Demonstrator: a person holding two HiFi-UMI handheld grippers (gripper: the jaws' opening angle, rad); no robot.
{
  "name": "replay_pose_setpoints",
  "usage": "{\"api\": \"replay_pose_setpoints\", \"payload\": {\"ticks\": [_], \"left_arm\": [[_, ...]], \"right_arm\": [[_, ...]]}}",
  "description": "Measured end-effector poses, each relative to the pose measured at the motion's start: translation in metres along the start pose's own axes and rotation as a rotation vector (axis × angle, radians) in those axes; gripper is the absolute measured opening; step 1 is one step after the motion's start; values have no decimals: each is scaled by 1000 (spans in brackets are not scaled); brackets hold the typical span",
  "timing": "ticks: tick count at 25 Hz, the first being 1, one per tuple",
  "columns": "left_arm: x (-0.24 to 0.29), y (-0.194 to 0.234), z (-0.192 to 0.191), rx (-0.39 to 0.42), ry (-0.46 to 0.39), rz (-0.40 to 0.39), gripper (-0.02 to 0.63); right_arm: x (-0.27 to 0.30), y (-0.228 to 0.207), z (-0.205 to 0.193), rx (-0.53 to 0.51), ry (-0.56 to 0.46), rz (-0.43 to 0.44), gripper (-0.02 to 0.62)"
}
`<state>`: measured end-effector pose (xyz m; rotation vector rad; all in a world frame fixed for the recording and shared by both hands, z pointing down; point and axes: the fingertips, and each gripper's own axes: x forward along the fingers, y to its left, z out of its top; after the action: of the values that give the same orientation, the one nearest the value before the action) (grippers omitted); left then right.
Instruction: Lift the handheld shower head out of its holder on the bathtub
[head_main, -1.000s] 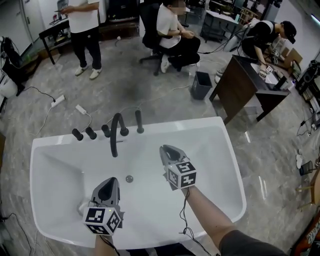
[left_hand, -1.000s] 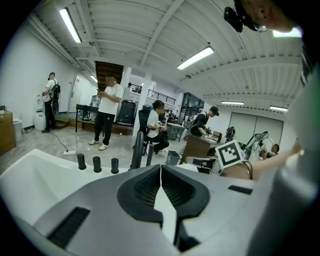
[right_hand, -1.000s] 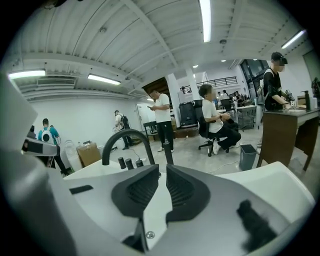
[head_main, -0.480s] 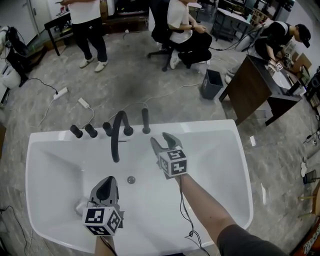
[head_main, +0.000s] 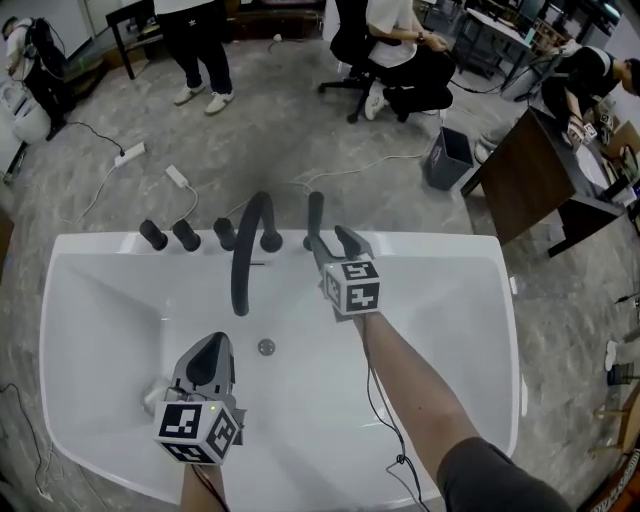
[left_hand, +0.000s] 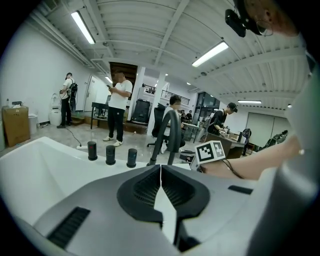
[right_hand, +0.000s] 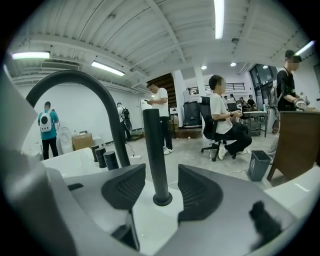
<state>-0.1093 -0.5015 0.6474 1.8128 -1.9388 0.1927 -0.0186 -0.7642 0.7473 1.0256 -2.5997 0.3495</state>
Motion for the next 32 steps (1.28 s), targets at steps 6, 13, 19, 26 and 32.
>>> {"api": "replay_pose_setpoints", "payload": {"ticks": [6, 13, 19, 26, 32], "left_arm": [[9, 9, -3, -5, -13, 1, 15], [11, 16, -20, -31, -15, 1, 15], [13, 20, -30, -41, -3, 4, 15], [7, 14, -25, -30, -4, -1, 15], [-12, 9, -17, -17, -18, -9, 15]], "right_arm": [[21, -3, -3, -22, -15, 6, 204], [49, 3, -16, -18, 13, 12, 204], [58, 9, -6, -45, 5, 26, 159], [44, 8, -2, -73, 29, 20, 143], [15, 19, 22, -90, -10, 19, 143]]}}
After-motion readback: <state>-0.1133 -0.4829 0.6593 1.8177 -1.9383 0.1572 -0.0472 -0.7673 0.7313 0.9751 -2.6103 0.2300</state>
